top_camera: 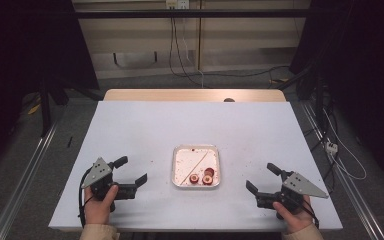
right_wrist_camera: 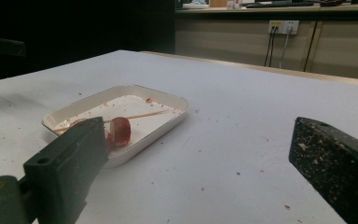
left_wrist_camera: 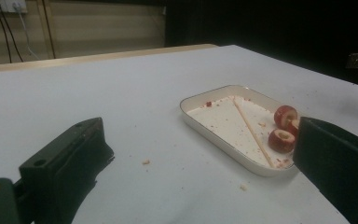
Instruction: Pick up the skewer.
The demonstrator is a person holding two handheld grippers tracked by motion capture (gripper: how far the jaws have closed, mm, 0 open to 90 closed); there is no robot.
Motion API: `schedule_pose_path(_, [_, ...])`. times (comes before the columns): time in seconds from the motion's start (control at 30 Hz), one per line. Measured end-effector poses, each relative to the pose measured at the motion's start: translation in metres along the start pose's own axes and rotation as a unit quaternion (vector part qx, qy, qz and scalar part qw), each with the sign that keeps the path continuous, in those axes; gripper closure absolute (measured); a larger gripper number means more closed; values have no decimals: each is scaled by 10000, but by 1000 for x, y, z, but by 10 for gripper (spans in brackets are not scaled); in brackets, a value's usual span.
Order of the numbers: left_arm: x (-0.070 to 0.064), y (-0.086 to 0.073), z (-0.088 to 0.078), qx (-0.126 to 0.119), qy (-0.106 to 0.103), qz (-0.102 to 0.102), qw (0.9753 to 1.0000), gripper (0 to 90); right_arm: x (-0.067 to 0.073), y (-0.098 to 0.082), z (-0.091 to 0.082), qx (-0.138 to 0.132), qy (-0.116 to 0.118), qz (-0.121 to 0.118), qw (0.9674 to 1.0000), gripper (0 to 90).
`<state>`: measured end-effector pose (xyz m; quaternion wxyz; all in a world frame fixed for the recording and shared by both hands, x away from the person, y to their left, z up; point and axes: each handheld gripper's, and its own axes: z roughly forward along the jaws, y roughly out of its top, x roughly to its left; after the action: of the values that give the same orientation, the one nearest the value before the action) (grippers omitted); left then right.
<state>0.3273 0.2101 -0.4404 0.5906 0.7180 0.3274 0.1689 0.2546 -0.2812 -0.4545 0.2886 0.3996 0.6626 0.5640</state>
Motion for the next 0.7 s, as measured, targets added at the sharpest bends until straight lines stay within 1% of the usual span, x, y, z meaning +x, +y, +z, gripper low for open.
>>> schedule_pose_path(0.07, [-1,1,0,29,-18,33,10000,28,-1,0,0,-1,-5,-32,10000,38])
schedule_pose_path(0.13, [-2,1,1,-19,-34,4,10000,27,-1,0,0,-3,7,-33,10000,38])
schedule_pose_path(0.17, [-2,2,1,-3,-40,31,10000,28,-1,0,0,9,-4,-35,10000,38])
schedule_pose_path(0.23, [-4,3,2,-50,-48,-2,10000,28,0,1,-1,-12,1,-38,10000,38])
schedule_pose_path(0.33, [-5,4,5,-38,-83,-20,10000,27,0,1,-1,-18,-2,-64,10000,38])
schedule_pose_path(0.37, [-6,5,6,-34,-105,-13,9999,27,0,1,-1,-27,-13,-29,10000,38])
schedule_pose_path(0.43, [-8,7,9,-39,-105,-36,9999,27,-1,1,-1,-22,-14,-43,10000,38])
schedule_pose_path(0.53, [-13,10,13,-22,-176,-11,9998,27,-1,1,-1,-36,-10,-58,10000,38])
schedule_pose_path(0.57, [-14,12,14,-15,-187,-2,9998,28,-1,1,-1,-38,-17,-22,10000,38])
schedule_pose_path(0.7, [-19,16,20,-17,-256,-9,9997,27,-1,2,-1,-54,-24,-47,10000,38])
